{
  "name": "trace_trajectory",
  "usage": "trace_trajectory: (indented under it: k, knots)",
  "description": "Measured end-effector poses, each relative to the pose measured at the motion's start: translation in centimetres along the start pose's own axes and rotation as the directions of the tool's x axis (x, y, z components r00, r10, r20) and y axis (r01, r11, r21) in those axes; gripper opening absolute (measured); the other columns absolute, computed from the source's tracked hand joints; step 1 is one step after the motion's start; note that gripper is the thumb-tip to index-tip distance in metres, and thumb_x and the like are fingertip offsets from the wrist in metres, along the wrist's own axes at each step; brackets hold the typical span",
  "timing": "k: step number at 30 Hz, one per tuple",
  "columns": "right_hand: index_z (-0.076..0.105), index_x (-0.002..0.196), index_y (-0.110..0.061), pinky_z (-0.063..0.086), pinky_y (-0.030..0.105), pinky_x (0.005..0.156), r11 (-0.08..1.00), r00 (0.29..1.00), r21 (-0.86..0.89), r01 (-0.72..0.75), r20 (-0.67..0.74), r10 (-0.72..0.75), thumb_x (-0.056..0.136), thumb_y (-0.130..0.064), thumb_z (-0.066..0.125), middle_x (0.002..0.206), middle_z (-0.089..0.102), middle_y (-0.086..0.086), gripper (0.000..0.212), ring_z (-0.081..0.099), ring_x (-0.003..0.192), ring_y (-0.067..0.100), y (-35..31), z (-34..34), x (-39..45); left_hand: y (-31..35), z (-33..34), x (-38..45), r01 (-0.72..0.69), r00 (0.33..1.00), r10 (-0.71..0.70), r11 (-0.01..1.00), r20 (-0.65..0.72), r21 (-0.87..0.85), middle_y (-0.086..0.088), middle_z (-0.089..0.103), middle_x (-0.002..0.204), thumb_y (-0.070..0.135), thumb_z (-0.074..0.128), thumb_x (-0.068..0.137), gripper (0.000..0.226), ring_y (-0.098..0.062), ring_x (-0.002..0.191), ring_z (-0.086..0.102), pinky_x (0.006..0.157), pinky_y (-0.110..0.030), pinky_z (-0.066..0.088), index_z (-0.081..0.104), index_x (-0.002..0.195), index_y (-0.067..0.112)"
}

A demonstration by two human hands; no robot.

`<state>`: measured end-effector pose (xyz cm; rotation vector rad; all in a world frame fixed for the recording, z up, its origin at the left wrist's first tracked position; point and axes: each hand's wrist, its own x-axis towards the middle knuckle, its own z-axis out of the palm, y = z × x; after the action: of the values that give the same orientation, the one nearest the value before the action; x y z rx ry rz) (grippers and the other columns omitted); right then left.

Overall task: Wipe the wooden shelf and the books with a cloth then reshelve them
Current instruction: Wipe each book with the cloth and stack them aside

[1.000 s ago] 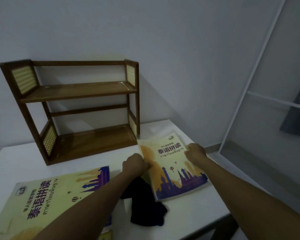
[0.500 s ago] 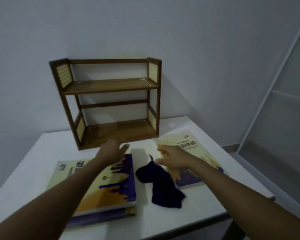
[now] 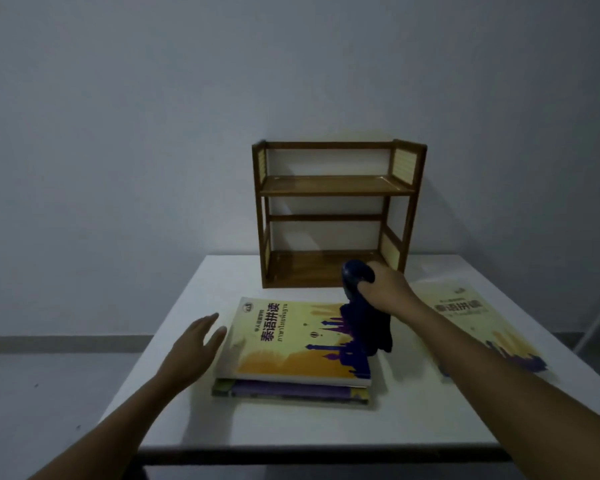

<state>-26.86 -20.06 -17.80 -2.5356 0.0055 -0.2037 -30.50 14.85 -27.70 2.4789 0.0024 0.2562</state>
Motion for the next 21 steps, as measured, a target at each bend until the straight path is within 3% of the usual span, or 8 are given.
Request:
trace_trajectory:
  k: [3, 6, 8, 10, 14, 18, 21]
  knots:
    - [0.035, 0.147, -0.026, 0.042, 0.039, 0.102, 0.991, 0.991, -0.006, 0.135, 0.019, -0.134, 0.096, -0.028, 0.05, 0.15, 0.037, 0.005, 0.053, 0.043, 0.132, 0.027, -1.6, 3.4, -0.7, 0.4, 1.1, -1.3, 0.026, 0.998, -0.018, 0.988, 0.055, -0.15, -0.003, 0.028, 0.157, 0.05, 0.038, 0.094, 0.065, -0.019, 0.144, 0.026, 0.116, -0.037, 0.021, 0.028, 0.15, 0.018]
    - [0.026, 0.15, -0.035, 0.03, 0.045, 0.113, 0.955, 0.94, -0.191, 0.225, 0.3, -0.162, 0.096, -0.056, 0.04, 0.158, 0.024, -0.004, 0.06, 0.027, 0.144, 0.028, -0.6, 7.0, -1.6, 0.8, 2.0, -1.8, 0.017, 0.995, 0.009, 0.967, 0.103, -0.255, 0.004, 0.016, 0.16, 0.056, 0.033, 0.092, 0.072, -0.014, 0.146, 0.018, 0.118, -0.035, 0.015, 0.017, 0.153, 0.023]
    - [0.028, 0.149, -0.036, 0.02, 0.049, 0.116, 0.915, 0.918, -0.283, 0.286, 0.353, -0.178, 0.096, -0.06, 0.032, 0.16, 0.018, -0.006, 0.059, 0.018, 0.147, 0.027, 0.2, 8.7, -2.4, 0.6, 2.4, -1.7, 0.002, 0.986, 0.038, 0.971, 0.164, -0.238, 0.006, 0.011, 0.16, 0.059, 0.028, 0.09, 0.072, -0.011, 0.146, 0.014, 0.118, -0.033, 0.013, 0.012, 0.153, 0.027]
    - [0.03, 0.149, -0.035, 0.011, 0.046, 0.119, 0.934, 0.913, -0.193, 0.302, 0.339, -0.225, 0.098, -0.056, 0.033, 0.161, 0.014, -0.006, 0.055, 0.009, 0.149, 0.022, 0.1, 9.7, -2.8, 0.3, 2.5, -1.4, 0.009, 0.977, 0.04, 0.974, 0.208, -0.228, 0.006, 0.011, 0.161, 0.066, 0.023, 0.087, 0.077, -0.011, 0.147, 0.011, 0.118, -0.031, 0.011, 0.011, 0.152, 0.028]
    - [0.035, 0.147, -0.035, 0.011, 0.039, 0.121, 0.907, 0.838, -0.057, 0.418, 0.409, -0.361, 0.099, -0.047, 0.041, 0.161, 0.015, -0.01, 0.05, 0.007, 0.149, 0.015, -3.0, 11.7, -4.0, -0.4, 2.6, -0.6, 0.053, 0.969, 0.018, 0.958, 0.244, -0.281, 0.01, 0.018, 0.157, 0.097, 0.008, 0.06, 0.114, -0.011, 0.147, 0.013, 0.115, -0.026, 0.012, 0.013, 0.152, 0.03]
    - [0.038, 0.146, -0.031, 0.012, 0.037, 0.12, 0.808, 0.75, -0.071, 0.584, 0.429, -0.504, 0.1, -0.037, 0.042, 0.16, 0.019, -0.009, 0.047, 0.009, 0.148, 0.017, -7.6, 14.8, -5.5, -0.3, 3.1, -0.6, 0.065, 0.971, 0.004, 0.957, 0.237, -0.283, 0.004, 0.018, 0.159, 0.074, 0.012, 0.082, 0.081, -0.011, 0.146, 0.014, 0.114, -0.022, 0.011, 0.016, 0.151, 0.03]
    - [0.046, 0.142, -0.026, 0.02, 0.035, 0.118, 0.84, 0.8, -0.063, 0.539, 0.352, -0.487, 0.1, -0.028, 0.044, 0.157, 0.03, -0.006, 0.043, 0.021, 0.145, 0.018, -9.2, 15.9, -3.9, -1.4, 3.3, 0.1, 0.054, 0.973, 0.005, 0.966, 0.229, -0.252, 0.004, 0.02, 0.158, 0.09, 0.007, 0.071, 0.103, -0.012, 0.147, 0.011, 0.117, -0.028, 0.01, 0.014, 0.152, 0.026]
